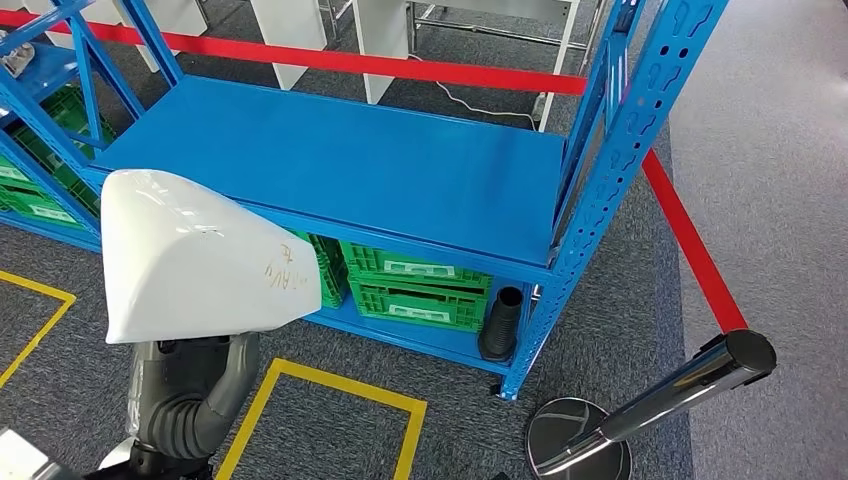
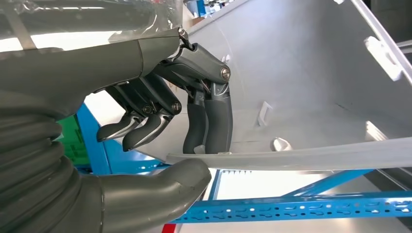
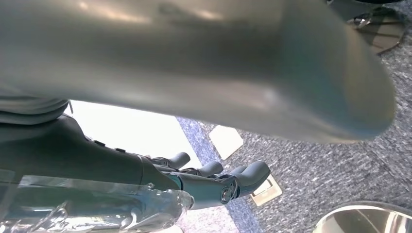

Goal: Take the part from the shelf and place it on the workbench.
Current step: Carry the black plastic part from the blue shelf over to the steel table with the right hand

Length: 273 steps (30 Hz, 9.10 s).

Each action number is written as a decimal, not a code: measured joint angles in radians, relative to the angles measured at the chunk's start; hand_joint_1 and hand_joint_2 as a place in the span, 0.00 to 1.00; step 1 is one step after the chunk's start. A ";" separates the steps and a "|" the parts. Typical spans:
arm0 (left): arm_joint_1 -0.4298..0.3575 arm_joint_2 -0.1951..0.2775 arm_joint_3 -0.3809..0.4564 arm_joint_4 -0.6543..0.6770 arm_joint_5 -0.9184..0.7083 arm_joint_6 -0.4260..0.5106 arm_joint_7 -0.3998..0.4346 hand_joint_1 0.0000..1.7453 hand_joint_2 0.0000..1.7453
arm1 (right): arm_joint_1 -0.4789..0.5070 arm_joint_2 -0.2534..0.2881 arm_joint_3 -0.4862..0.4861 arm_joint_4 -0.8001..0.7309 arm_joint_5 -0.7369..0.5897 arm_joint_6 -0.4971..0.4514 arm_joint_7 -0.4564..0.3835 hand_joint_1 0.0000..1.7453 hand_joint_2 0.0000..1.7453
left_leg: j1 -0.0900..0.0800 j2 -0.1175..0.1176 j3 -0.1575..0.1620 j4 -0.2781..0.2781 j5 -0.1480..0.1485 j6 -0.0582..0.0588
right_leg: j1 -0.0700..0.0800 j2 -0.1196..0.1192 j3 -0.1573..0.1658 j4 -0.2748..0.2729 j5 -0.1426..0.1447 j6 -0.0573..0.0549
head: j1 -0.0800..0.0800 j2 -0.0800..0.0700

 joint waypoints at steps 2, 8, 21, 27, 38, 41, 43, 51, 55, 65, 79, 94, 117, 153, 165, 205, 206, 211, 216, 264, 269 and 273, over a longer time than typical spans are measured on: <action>-0.001 0.000 0.000 0.000 0.001 0.000 -0.002 1.00 1.00 | -0.001 0.000 0.000 0.000 0.000 0.000 0.001 0.00 0.00 | -0.002 0.000 0.086 -0.134 0.044 0.009 | 0.002 0.000 -0.008 0.004 0.006 0.005 | 0.000 0.000; -0.001 0.000 0.000 0.000 0.006 0.000 -0.009 1.00 1.00 | 0.000 -0.001 0.000 0.000 0.000 0.004 0.008 0.00 0.00 | -0.005 0.002 0.115 -0.232 0.069 0.040 | 0.002 -0.001 -0.030 0.019 0.005 0.043 | 0.002 0.000; 0.006 -0.001 -0.008 0.000 0.012 0.000 -0.019 1.00 1.00 | 0.000 -0.008 0.000 0.000 0.006 0.008 0.016 0.00 0.00 | -0.006 -0.023 0.014 -0.198 0.131 0.023 | 0.006 0.030 0.044 0.000 -0.041 0.025 | 0.011 0.000; 0.017 -0.001 -0.009 0.000 0.013 0.000 -0.028 1.00 1.00 | 0.001 -0.009 0.001 -0.001 0.008 0.011 0.021 0.00 0.00 | 0.004 -0.022 -0.057 0.003 -0.015 -0.010 | -0.001 -0.020 0.019 -0.006 -0.010 -0.004 | 0.000 0.000; 0.027 -0.001 -0.010 0.000 0.015 0.004 -0.031 1.00 1.00 | -0.005 -0.010 0.002 -0.003 0.011 0.014 0.027 0.00 0.00 | -0.007 0.036 0.093 -0.221 0.076 0.036 | 0.003 -0.098 -0.017 0.013 0.006 0.041 | 0.002 0.000; 0.026 -0.002 -0.010 0.000 0.015 0.005 -0.031 1.00 1.00 | -0.005 -0.011 0.002 -0.003 0.014 0.015 0.029 0.00 0.00 | -0.004 0.012 0.071 -0.225 0.098 0.053 | 0.000 -0.018 -0.054 0.123 -0.091 0.050 | 0.008 0.000; 0.027 -0.002 -0.010 0.000 0.015 0.005 -0.031 1.00 1.00 | -0.001 -0.012 0.003 -0.004 0.015 0.016 0.029 0.00 0.00 | -0.008 -0.011 0.052 -0.222 0.110 0.058 | 0.001 0.000 -0.083 0.227 -0.152 0.048 | 0.012 0.000; 0.027 -0.002 -0.011 0.000 0.016 0.005 -0.031 1.00 1.00 | 0.001 -0.016 0.004 -0.004 0.015 0.017 0.030 0.00 0.00 | -0.005 -0.104 -0.019 -0.193 0.151 0.028 | 0.003 0.081 0.048 0.004 -0.054 0.026 | 0.021 0.000; 0.031 -0.001 -0.010 0.000 0.018 0.004 -0.032 1.00 1.00 | 0.000 -0.017 0.004 -0.006 0.015 0.018 0.031 0.00 0.00 | -0.003 -0.074 -0.050 -0.142 0.113 0.003 | -0.003 0.029 0.044 -0.008 -0.034 0.004 | 0.015 0.000; 0.037 -0.001 -0.010 0.000 0.022 0.003 -0.035 1.00 1.00 | -0.005 -0.018 0.004 -0.006 0.015 0.015 0.032 0.00 0.00 | 0.004 -0.004 0.079 -0.198 0.078 0.002 | 0.002 -0.056 0.013 0.006 -0.015 0.024 | 0.011 0.000; 0.039 -0.003 -0.011 0.000 0.022 0.003 -0.036 1.00 1.00 | -0.001 -0.018 0.004 -0.006 0.015 0.015 0.032 0.00 0.00 | -0.013 -0.008 0.026 -0.200 0.118 0.050 | 0.001 0.011 0.021 0.055 -0.045 0.041 | 0.045 0.000; 0.040 -0.001 -0.011 0.001 0.025 0.003 -0.036 1.00 1.00 | 0.000 -0.019 0.005 -0.006 0.015 0.021 0.032 0.00 0.00 | 0.007 -0.008 0.062 -0.144 0.067 -0.006 | -0.001 -0.011 0.000 0.008 -0.008 0.018 | 0.049 0.000; 0.042 -0.002 -0.009 0.001 0.021 0.012 -0.028 1.00 1.00 | 0.001 -0.017 0.009 -0.005 0.026 0.029 0.034 0.00 0.00 | -0.006 -0.030 -0.041 -0.101 0.064 0.009 | -0.001 -0.002 0.038 -0.026 -0.022 0.009 | 0.102 0.000; 0.047 0.000 -0.011 0.003 0.019 0.002 -0.014 1.00 1.00 | -0.001 -0.017 0.013 -0.006 0.029 0.034 0.045 0.00 0.00 | 0.010 -0.009 -0.066 -0.019 0.066 -0.012 | 0.000 -0.056 0.024 -0.006 -0.025 0.010 | 0.056 0.000; 0.058 0.002 -0.010 0.000 0.007 -0.012 0.013 1.00 1.00 | -0.004 -0.018 0.013 -0.006 0.029 0.030 0.040 0.00 0.00 | -0.007 -0.019 0.015 -0.195 0.117 0.063 | 0.000 -0.004 -0.078 0.238 -0.162 0.049 | 0.058 0.000; 0.112 0.024 0.021 -0.009 -0.022 -0.014 0.026 1.00 1.00 | 0.004 -0.057 0.013 -0.012 0.045 -0.045 0.008 0.00 0.00 | -0.003 -0.139 -0.010 -0.182 0.122 0.041 | -0.001 0.085 -0.015 0.009 -0.004 0.036 | 0.044 0.000; 0.115 0.025 0.022 -0.009 -0.022 -0.014 0.025 1.00 1.00 | 0.002 -0.059 0.013 -0.014 0.046 -0.047 0.007 0.00 0.00 | -0.004 -0.126 -0.010 -0.182 0.120 0.036 | -0.001 0.072 -0.010 0.002 -0.001 0.031 | 0.044 0.000; 0.118 0.026 0.031 -0.010 -0.020 -0.015 0.024 1.00 1.00 | 0.003 -0.063 0.013 -0.021 0.051 -0.053 0.006 0.00 0.00 | -0.002 -0.022 -0.093 0.010 0.023 0.013 | -0.001 -0.007 0.020 -0.018 -0.004 0.016 | 0.034 0.000; 0.130 0.028 0.035 -0.011 -0.008 -0.014 0.025 1.00 1.00 | 0.004 -0.066 0.013 -0.027 0.051 -0.052 0.017 0.00 0.00 | 0.002 0.034 -0.015 -0.136 0.112 0.006 | -0.004 -0.073 0.031 -0.016 -0.019 0.033 | 0.032 0.000; 0.142 0.047 0.061 -0.033 0.083 0.006 0.052 1.00 1.00 | 0.004 -0.066 0.013 -0.066 0.060 -0.051 0.042 0.00 0.00 | -0.003 -0.007 0.036 -0.197 0.093 0.039 | -0.007 -0.019 0.019 -0.027 -0.002 0.066 | 0.013 0.000; 0.142 0.051 0.061 -0.033 0.085 0.009 0.053 1.00 1.00 | 0.004 -0.066 0.013 -0.070 0.060 -0.048 0.043 0.00 0.00 | 0.000 -0.007 0.037 -0.198 0.094 0.039 | -0.005 -0.019 0.018 -0.026 -0.003 0.066 | 0.014 0.000; 0.142 0.052 0.061 -0.033 0.085 0.013 0.053 1.00 1.00 | 0.004 -0.067 0.013 -0.073 0.060 -0.048 0.043 0.00 0.00 | 0.002 -0.007 0.037 -0.198 0.093 0.038 | -0.003 -0.019 0.018 -0.024 -0.005 0.063 | 0.014 0.000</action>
